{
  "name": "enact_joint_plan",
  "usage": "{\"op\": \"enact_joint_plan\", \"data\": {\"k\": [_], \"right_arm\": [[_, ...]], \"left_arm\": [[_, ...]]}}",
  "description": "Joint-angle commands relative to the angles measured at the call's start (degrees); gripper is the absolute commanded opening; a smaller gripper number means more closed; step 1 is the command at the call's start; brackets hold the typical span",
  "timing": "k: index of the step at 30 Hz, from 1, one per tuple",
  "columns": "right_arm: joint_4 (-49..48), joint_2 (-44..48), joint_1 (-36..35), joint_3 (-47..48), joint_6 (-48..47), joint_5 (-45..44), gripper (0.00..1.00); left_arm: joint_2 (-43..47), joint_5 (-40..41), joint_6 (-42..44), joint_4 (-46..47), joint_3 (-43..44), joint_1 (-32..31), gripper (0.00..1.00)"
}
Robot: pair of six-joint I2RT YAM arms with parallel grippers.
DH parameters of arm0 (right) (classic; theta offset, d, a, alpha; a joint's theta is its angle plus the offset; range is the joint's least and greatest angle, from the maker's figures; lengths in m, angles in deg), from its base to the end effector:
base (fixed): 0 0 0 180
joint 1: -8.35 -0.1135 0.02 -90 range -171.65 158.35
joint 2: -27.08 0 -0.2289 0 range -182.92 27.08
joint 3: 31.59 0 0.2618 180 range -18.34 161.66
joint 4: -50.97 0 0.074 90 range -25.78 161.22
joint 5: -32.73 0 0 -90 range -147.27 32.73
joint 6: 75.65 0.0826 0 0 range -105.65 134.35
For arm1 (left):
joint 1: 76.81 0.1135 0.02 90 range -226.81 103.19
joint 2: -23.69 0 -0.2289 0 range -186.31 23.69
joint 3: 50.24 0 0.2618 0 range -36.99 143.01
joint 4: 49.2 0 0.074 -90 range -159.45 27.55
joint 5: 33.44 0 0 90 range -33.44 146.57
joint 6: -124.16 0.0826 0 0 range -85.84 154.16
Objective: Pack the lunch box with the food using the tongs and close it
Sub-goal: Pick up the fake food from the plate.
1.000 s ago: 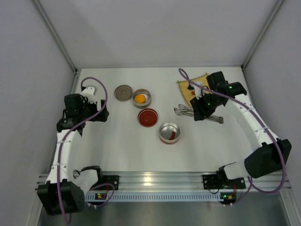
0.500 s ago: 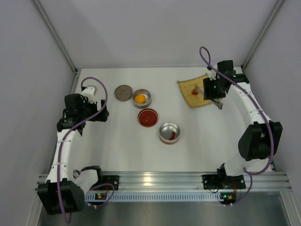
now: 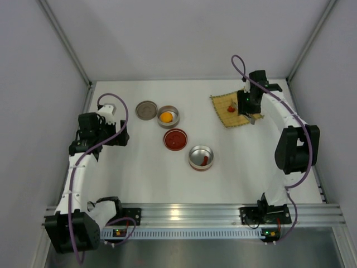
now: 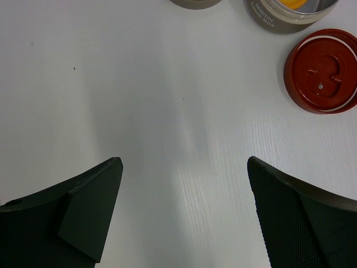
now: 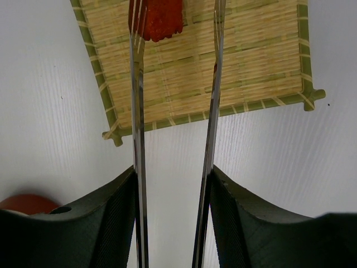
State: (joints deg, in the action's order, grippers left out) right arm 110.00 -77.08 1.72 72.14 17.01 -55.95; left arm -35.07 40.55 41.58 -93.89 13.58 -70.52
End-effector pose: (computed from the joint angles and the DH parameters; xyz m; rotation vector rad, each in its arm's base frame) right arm 0.4143 0.0501 0.1986 -0.0986 2.6089 0.0877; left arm 0.2810 0.0081 0.2345 0.1696 2.2308 -0.1864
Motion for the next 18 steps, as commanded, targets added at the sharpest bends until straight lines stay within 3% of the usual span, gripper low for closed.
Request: {"op": "enact_joint_plan", "data": {"k": [1, 18], "right_arm": [[-3.9, -0.5, -1.0, 3.4, 1.9, -0.3, 0.5], [-3.1, -6.1, -1.7, 5.3, 2.4, 1.2, 0.5]], "left_arm": [[0.0, 0.3, 0.5, 2.2, -0.6, 0.0, 0.98], [-0.2, 0.7, 0.6, 3.0, -1.5, 0.0, 0.98]]}}
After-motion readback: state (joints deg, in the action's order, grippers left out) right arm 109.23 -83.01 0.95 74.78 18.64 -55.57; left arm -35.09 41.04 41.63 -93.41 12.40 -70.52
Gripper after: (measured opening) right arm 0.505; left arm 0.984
